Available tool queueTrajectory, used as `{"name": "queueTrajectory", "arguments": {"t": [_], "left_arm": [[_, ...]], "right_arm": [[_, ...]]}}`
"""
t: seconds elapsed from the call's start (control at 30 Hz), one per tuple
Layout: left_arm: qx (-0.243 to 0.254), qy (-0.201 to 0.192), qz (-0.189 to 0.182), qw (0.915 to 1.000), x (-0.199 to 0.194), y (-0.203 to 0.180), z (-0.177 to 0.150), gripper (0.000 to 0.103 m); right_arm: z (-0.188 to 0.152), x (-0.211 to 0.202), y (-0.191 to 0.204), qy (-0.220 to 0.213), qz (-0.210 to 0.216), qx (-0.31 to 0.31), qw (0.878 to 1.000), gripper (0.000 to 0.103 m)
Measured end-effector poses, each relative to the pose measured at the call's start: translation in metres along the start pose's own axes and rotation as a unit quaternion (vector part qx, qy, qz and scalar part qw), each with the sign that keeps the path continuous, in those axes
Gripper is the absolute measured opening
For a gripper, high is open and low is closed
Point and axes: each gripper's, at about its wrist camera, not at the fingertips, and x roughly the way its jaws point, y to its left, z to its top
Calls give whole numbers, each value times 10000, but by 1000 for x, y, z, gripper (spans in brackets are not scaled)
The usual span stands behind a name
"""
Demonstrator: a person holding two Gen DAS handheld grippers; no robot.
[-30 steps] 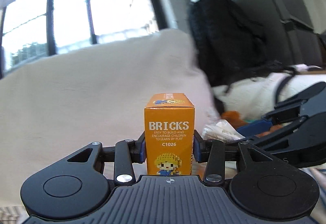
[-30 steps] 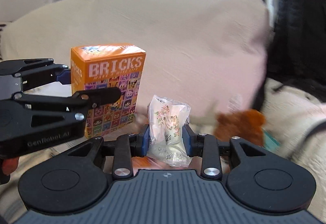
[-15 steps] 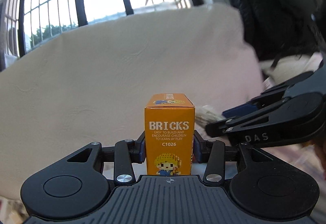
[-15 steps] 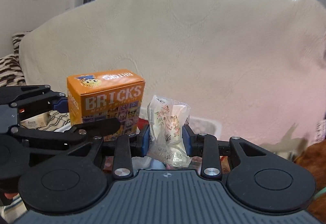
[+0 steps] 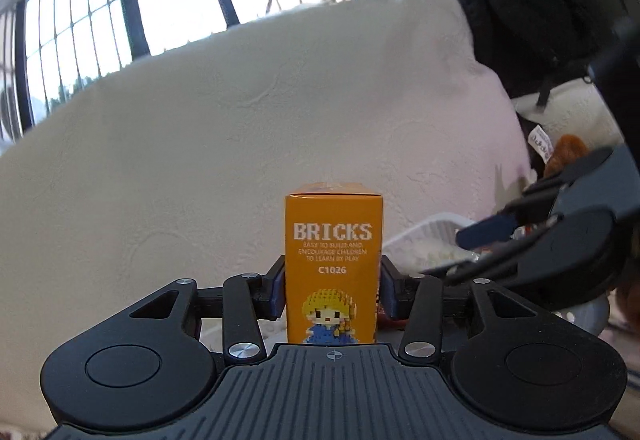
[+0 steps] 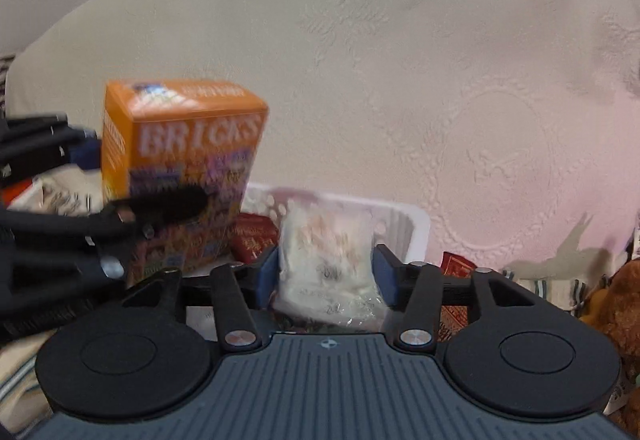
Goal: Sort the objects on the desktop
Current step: 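Open the right tool to drop the packet into the basket while the left tool carries the box, then lower the BRICKS box into the white basket and open the left tool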
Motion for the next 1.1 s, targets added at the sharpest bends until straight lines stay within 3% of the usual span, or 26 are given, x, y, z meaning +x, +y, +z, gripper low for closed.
{"name": "queueTrajectory", "arguments": {"t": [0.07,0.1,0.13,0.2,0.27,0.37,0.5,0.6,0.7,0.83,0.93,1.0,1.1], "left_arm": [[204,0,-31,9998,1,-4,2,58],[452,-19,-42,9990,-1,-8,3,58],[702,-41,-55,9975,-4,-13,2,50],[1060,-78,-36,9943,-10,-20,-2,54],[1179,-44,-132,9929,-14,-22,-4,56],[992,48,-357,9944,-13,-23,-5,63],[486,36,-684,9965,-18,-20,-4,87],[264,74,-852,9960,-24,-12,-4,94],[80,217,-911,9956,-29,-1,-5,94],[-509,591,-1293,9885,-26,17,-1,95],[-844,578,-1326,9859,-23,18,8,95],[-740,489,-1424,9858,-26,12,11,95],[-245,477,-1333,9896,-30,-3,8,97]], "right_arm": [[0,-6,-1,-110,-48,-44,9999,54],[1,-11,-2,-159,-63,-77,9998,60],[1,-16,-2,-229,-188,-105,9995,65],[0,-27,-1,-406,-253,-224,9986,75],[1,-31,-5,-458,-357,-273,9979,75],[4,-42,-14,-503,-503,-254,9971,75],[1,-53,-23,-508,-719,-334,9956,75],[7,-65,-28,-549,-974,-475,9926,75],[10,-79,-38,-570,-891,-294,9940,75],[13,-94,-37,-690,-594,28,9958,75],[19,-106,-31,-897,-100,226,9957,75],[20,-114,-24,-919,289,254,9950,75],[23,-116,-10,-1009,274,-102,9945,76]]}}
